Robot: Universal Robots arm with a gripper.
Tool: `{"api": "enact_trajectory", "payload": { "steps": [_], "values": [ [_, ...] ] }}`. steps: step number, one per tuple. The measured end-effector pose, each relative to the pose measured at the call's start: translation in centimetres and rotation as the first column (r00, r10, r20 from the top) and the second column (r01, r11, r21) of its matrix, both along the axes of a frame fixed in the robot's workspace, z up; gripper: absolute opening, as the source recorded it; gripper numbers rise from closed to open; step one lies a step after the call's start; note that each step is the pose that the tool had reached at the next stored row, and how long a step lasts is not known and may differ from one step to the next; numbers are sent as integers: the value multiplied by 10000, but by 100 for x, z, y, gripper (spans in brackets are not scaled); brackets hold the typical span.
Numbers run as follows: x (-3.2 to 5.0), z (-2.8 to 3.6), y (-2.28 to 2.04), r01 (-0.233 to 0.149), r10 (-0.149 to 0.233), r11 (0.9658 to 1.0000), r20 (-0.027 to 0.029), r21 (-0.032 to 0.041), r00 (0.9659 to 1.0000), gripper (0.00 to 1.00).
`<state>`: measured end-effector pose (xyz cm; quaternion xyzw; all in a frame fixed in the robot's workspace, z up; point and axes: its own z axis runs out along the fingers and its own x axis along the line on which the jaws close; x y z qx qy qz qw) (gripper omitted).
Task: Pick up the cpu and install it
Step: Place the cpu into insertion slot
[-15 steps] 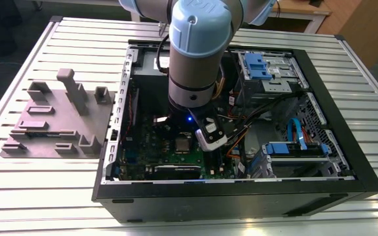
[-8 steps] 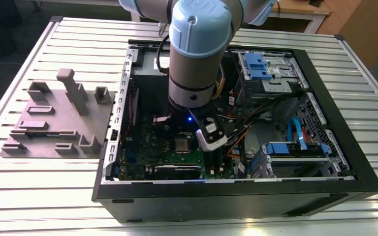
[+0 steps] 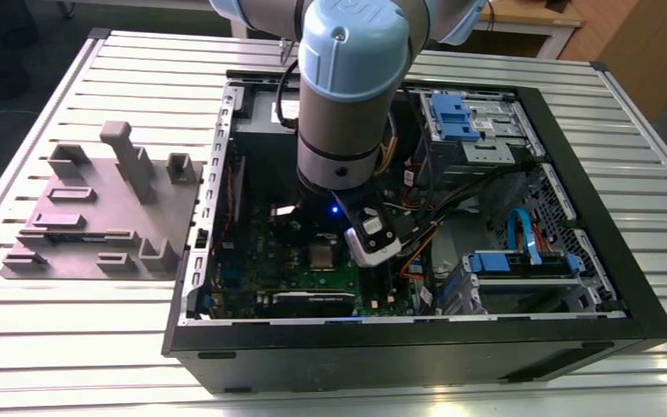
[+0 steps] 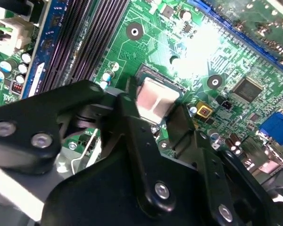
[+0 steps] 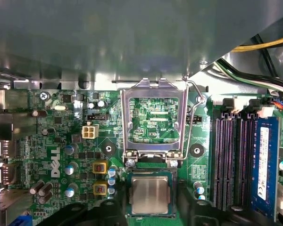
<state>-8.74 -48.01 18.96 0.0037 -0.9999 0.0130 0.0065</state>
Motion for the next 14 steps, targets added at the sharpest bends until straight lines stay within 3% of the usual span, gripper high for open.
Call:
{"api": "enact_trajectory", "payload": {
  "steps": [1, 5, 14],
  "values": [
    [0, 0, -1, 0, 0, 10000, 0, 17, 10000, 47],
    [3, 25, -3, -2, 2, 9999, 1, 115, 10000, 46],
    [2, 43, -18, 48, -48, 9999, -18, 117, 10000, 46]
  ]
}}
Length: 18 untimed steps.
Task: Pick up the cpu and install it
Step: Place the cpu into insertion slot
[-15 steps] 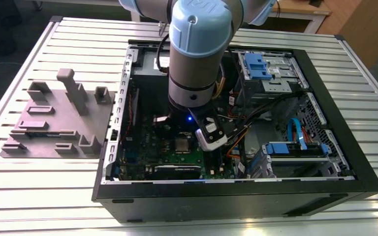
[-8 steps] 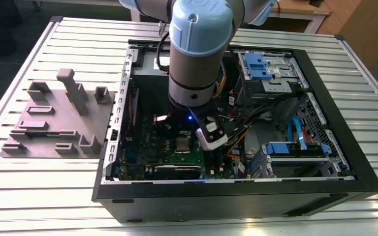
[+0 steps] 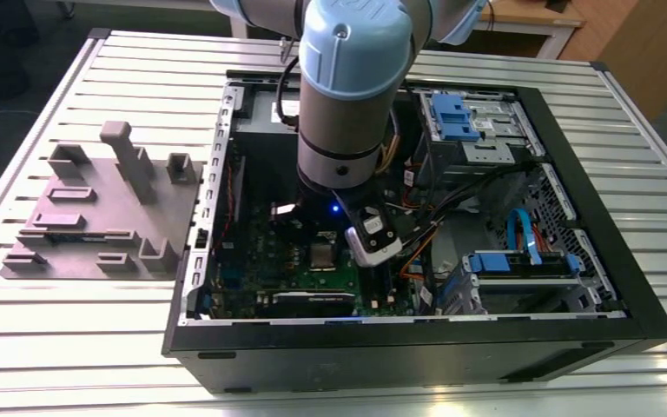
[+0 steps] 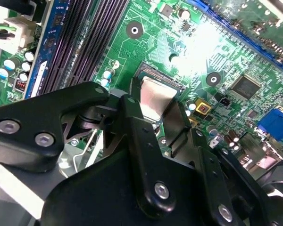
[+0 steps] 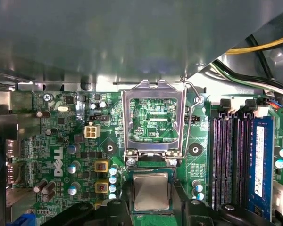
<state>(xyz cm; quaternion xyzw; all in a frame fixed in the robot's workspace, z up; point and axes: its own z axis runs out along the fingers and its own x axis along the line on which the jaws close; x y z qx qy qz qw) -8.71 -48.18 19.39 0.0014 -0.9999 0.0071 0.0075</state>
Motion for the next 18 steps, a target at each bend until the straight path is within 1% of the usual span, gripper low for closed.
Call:
{"api": "enact_trajectory", "payload": {
  "steps": [13, 14, 15, 18],
  "values": [
    [0, -17, -3, 18, -18, 10000, -1, 8, 10000, 46],
    [0, -17, -4, 18, -18, 10000, -3, 13, 10000, 44],
    [0, -16, -4, 18, -18, 10000, -5, 24, 10000, 39],
    [0, -15, -7, 18, -18, 10000, 2, 70, 10000, 39]
  ]
}}
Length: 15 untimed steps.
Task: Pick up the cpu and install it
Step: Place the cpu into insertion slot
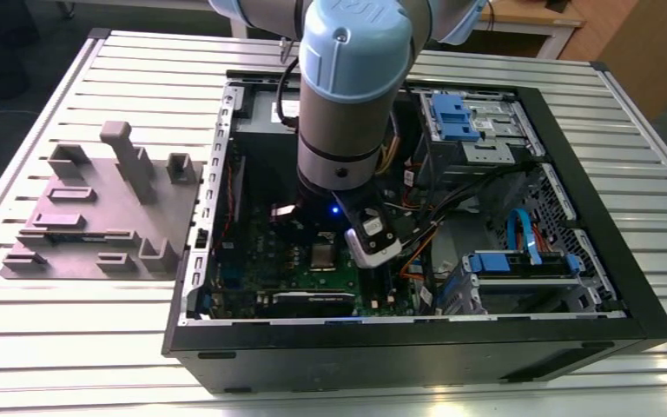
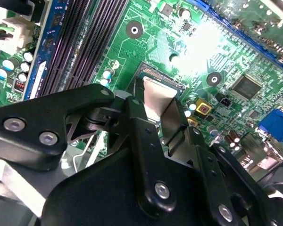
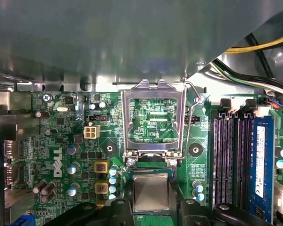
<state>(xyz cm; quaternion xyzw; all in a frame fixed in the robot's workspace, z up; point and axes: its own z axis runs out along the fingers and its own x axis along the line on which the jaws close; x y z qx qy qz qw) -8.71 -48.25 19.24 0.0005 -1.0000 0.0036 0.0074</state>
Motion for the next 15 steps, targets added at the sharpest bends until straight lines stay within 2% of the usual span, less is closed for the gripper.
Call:
{"api": "enact_trajectory", "payload": {
  "steps": [4, 10, 15],
  "values": [
    [0, 26, -11, -1, 1, 10000, -1, 7, 10000, 39],
    [0, 24, -21, 26, -26, 10000, -3, 8, 10000, 39],
    [0, 23, -36, 24, -24, 9999, -3, 99, 10000, 39]
  ]
}}
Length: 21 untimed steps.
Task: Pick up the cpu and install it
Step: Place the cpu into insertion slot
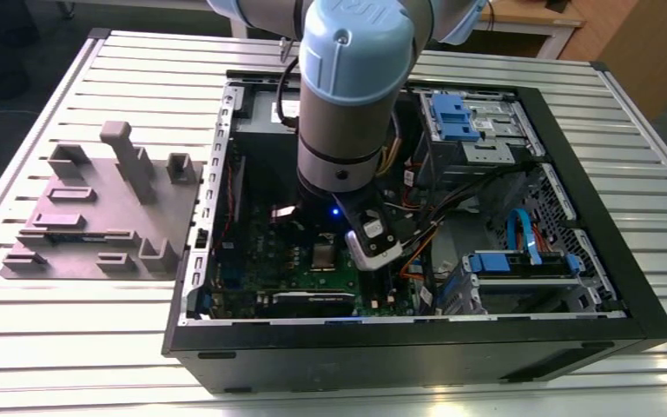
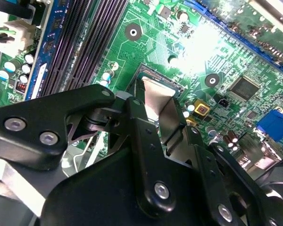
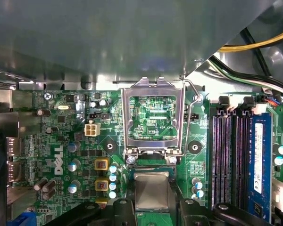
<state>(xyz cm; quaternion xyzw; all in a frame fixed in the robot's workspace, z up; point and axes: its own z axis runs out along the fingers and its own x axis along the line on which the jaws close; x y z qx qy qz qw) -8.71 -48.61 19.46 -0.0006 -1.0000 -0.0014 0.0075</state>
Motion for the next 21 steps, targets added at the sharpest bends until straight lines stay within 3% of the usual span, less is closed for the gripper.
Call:
{"api": "enact_trajectory", "payload": {
  "steps": [5, 6, 8, 9, 21],
  "values": [
    [0, 20, -2, -4, 4, 10000, 1, 40, 10000, 40],
    [0, 21, -2, -4, 4, 10000, 1, 42, 10000, 46],
    [0, 22, -2, -6, 6, 10000, 2, 42, 10000, 46],
    [0, 23, -3, -12, 12, 10000, 1, 40, 10000, 53],
    [7, -31, -3, -22, 22, 9999, 1, 153, 10000, 53]
  ]
}}
